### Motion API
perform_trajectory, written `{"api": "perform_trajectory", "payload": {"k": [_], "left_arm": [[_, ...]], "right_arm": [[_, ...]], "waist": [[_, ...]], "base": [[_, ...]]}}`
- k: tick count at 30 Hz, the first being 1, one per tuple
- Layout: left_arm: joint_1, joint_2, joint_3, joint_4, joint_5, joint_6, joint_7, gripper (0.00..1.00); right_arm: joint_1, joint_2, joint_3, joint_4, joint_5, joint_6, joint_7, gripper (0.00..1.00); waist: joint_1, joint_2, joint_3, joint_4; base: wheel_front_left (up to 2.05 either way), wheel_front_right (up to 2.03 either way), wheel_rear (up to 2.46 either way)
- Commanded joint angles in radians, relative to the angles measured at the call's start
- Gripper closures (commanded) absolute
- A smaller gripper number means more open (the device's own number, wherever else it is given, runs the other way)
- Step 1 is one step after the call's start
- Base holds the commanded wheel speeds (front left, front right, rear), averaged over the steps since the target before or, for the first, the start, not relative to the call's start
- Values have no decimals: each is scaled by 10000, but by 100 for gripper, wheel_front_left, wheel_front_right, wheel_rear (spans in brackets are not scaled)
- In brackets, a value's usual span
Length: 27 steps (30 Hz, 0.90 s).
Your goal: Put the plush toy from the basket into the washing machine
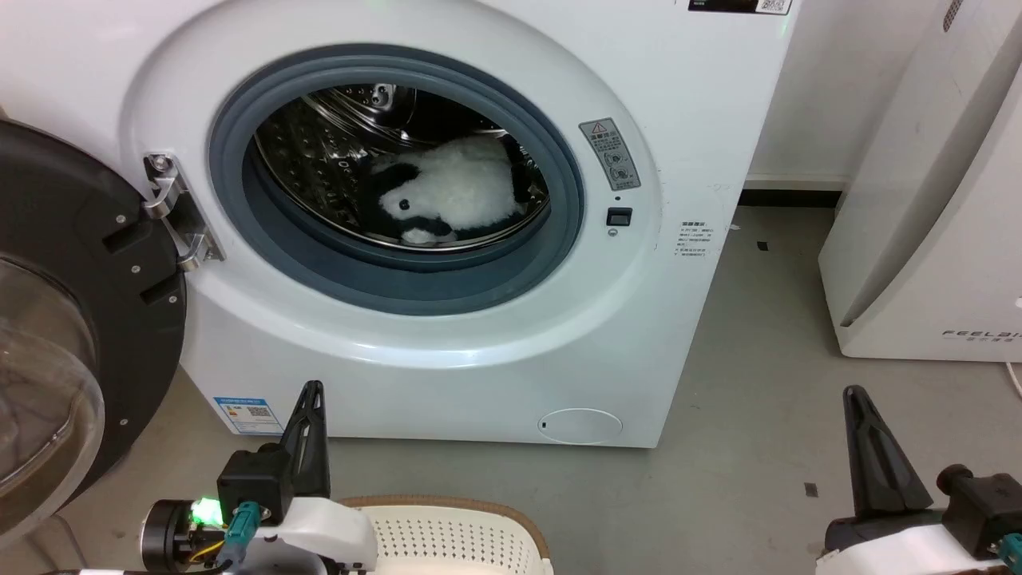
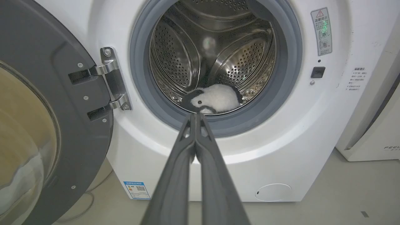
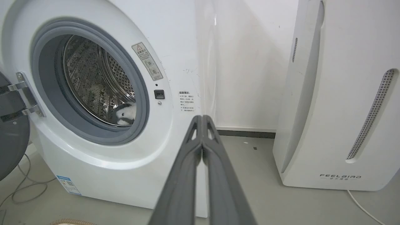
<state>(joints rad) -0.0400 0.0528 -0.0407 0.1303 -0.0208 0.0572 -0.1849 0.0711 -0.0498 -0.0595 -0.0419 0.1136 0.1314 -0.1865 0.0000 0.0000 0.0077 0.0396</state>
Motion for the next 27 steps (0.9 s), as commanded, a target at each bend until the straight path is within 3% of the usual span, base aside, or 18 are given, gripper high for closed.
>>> {"api": "perform_trajectory", "payload": {"k": [1,27], "left_arm": [[119,-4,44,-96,43,-69,58,100],[202,-10,152,-454,92,-218,589,100]], "right_arm": [[-170,-1,22,47,-112,-1,64,100],[-330,-2,192,158,-415,-3,598,100]], "waist": [[0,0,-2,-8],[0,0,-24,-123]], "base": [[0,0,0],[0,0,0]]}}
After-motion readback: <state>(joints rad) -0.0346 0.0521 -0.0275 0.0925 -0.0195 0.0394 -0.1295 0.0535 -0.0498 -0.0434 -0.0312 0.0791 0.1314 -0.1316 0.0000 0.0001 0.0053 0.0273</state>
